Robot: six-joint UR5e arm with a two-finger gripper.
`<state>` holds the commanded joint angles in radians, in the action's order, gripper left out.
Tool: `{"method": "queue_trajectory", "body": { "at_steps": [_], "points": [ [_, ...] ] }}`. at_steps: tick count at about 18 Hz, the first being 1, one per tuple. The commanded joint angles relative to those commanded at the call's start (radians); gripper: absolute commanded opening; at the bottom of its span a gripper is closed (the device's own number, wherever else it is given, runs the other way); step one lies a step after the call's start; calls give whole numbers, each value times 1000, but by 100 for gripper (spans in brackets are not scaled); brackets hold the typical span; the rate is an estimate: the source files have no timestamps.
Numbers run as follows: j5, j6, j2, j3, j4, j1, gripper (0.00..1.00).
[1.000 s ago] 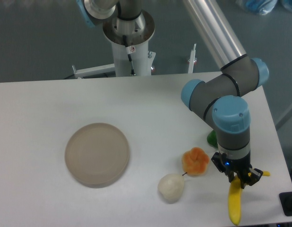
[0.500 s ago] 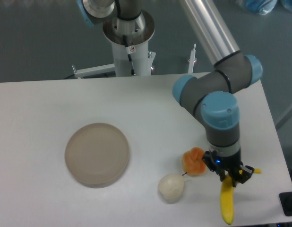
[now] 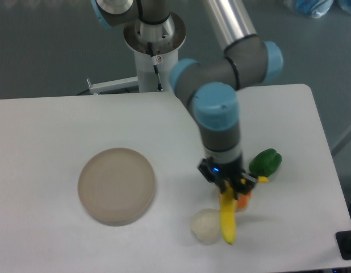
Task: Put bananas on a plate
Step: 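Lift the banana and carry it over to the beige plate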
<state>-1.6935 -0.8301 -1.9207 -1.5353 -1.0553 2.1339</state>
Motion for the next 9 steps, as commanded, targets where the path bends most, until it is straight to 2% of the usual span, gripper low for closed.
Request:
{"method": "queue_trajectory", "body": {
  "at_steps": [3,7,9],
  "points": [
    [3,113,23,-46,-9,-64,39],
    [15,270,25,-107,-12,-141,39],
    [21,293,23,-140,-11,-172,39]
  ]
}}
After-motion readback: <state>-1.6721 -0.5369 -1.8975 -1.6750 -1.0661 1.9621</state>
